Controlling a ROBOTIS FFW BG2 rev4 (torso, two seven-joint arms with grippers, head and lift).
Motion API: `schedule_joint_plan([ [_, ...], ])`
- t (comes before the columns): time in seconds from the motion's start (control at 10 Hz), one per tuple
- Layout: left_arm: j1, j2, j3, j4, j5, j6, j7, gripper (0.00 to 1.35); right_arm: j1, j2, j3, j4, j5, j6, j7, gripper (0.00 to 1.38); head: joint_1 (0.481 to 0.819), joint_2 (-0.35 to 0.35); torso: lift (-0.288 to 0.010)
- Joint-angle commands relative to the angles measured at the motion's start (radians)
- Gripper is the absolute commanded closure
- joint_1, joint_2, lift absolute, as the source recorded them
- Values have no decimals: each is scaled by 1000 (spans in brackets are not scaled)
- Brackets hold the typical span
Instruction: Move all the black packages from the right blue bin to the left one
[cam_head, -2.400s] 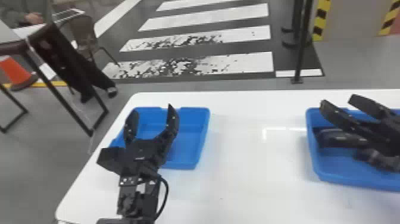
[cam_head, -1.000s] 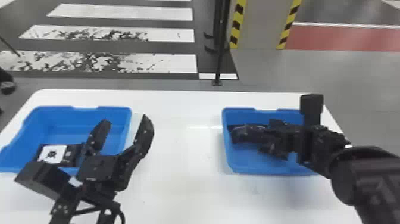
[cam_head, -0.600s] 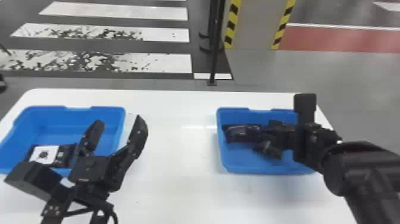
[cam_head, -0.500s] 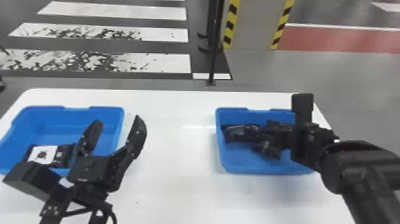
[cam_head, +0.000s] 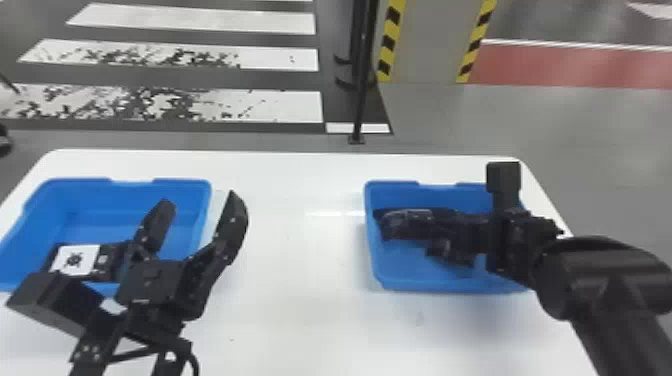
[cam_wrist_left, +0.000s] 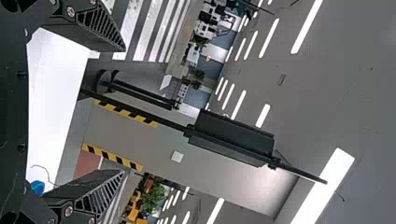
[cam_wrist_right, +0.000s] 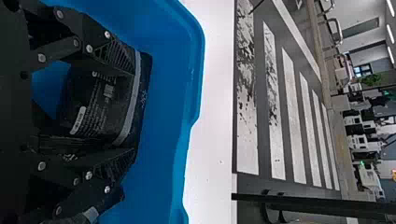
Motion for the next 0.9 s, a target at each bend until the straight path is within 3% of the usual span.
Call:
schedule_joint_plan([
  [0.0,-3,3,-4,4,0,5,0,140,-2,0,2,10,-19,35,0,895,695,-81,-169],
  [0.1,-3,1,-2,4,0,2,-2,140,-2,-2,2,10,-27,49,0,957,695,-79,-169],
  [0.2,0,1,2,4,0,2,-2,140,16,0,-10,-12,-35,49,-7,1234,695,-79,-169],
  [0.5,0,1,0,14,0,-32,-2,140,65,9,-36,-76,-43,-7,-15,1222,695,-76,-169],
  [0.8,-3,5,-20,16,62,-96,-2,140,121,14,-74,-120,-169,-132,5,1220,695,-68,-169],
])
